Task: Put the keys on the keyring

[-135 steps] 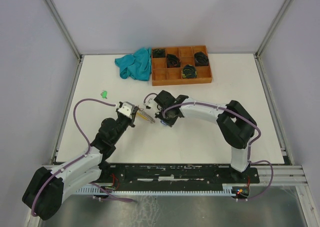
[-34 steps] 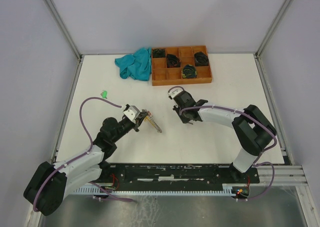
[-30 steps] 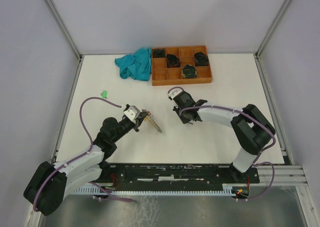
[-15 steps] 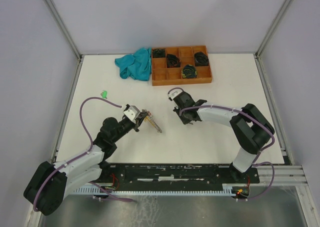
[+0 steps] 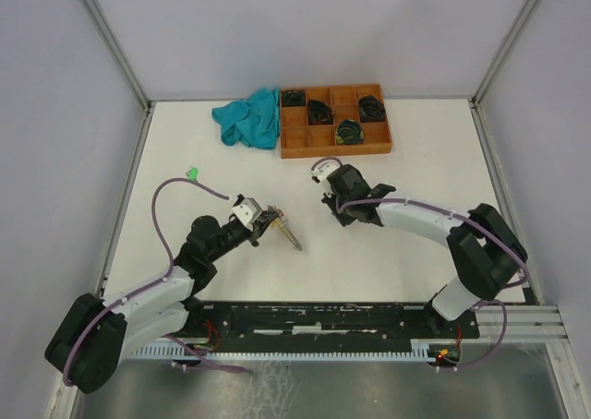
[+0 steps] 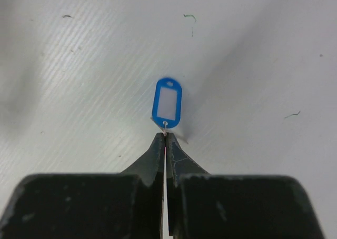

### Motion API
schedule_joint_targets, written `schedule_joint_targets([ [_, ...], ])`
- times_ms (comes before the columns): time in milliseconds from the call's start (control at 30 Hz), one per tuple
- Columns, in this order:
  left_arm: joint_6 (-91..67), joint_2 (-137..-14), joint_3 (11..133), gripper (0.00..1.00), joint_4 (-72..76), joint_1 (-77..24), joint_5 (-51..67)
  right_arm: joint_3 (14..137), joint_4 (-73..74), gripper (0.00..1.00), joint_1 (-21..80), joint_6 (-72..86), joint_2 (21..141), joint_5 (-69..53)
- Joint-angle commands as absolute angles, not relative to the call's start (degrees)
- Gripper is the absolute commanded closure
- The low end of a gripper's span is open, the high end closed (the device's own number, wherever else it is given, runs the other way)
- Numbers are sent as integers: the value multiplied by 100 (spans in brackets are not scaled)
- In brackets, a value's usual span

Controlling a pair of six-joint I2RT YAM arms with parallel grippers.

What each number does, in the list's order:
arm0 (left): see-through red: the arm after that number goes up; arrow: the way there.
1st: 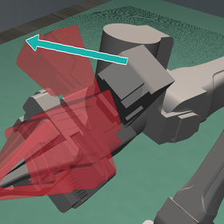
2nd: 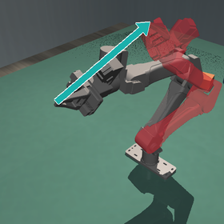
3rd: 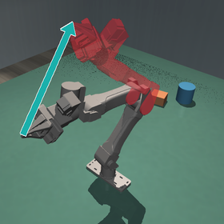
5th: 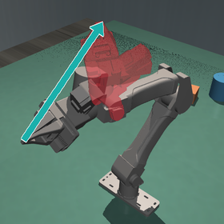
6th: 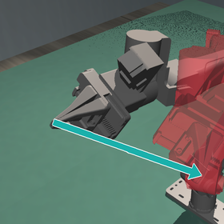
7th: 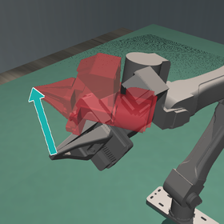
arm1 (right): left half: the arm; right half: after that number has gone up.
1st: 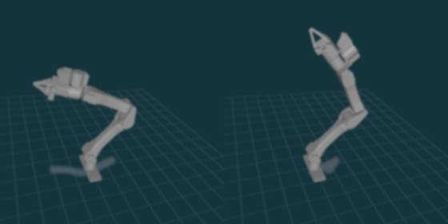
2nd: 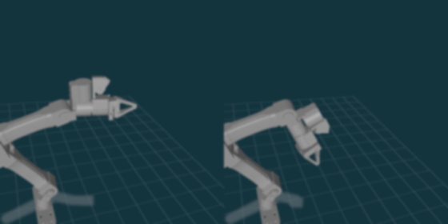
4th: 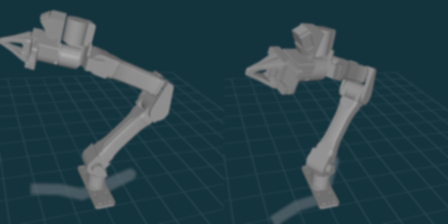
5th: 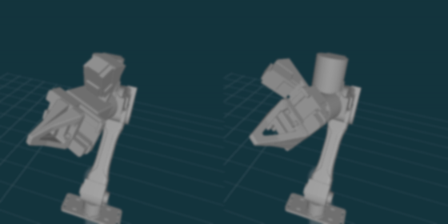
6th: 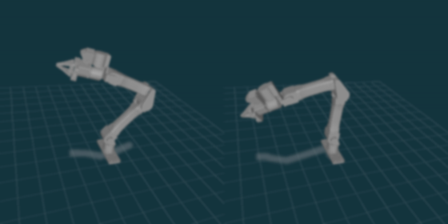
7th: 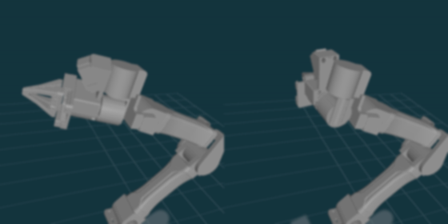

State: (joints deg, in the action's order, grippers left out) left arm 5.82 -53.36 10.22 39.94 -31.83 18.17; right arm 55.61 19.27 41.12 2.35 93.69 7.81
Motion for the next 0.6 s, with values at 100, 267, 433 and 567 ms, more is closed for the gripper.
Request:
schedule_joint_targets([
  [100, 874, -5565, 1301, 97, 4877, -3150, 2831, 5235, 1479, 99, 4094, -537, 7954, -184],
  [267, 1002, -5728, 1352, 97, 5033, -3150, 3455, 4717, 870, 99, 4098, -853, 7265, -1033],
  [433, 1136, -5942, 1546, 97, 4883, -3155, 3928, 4471, 331, 99, 4114, -1118, 7074, -1890],
  [567, 1203, -6150, 1622, 97, 4989, -3155, 4243, 4402, 119, 99, 4165, -1386, 7073, -2403],
])
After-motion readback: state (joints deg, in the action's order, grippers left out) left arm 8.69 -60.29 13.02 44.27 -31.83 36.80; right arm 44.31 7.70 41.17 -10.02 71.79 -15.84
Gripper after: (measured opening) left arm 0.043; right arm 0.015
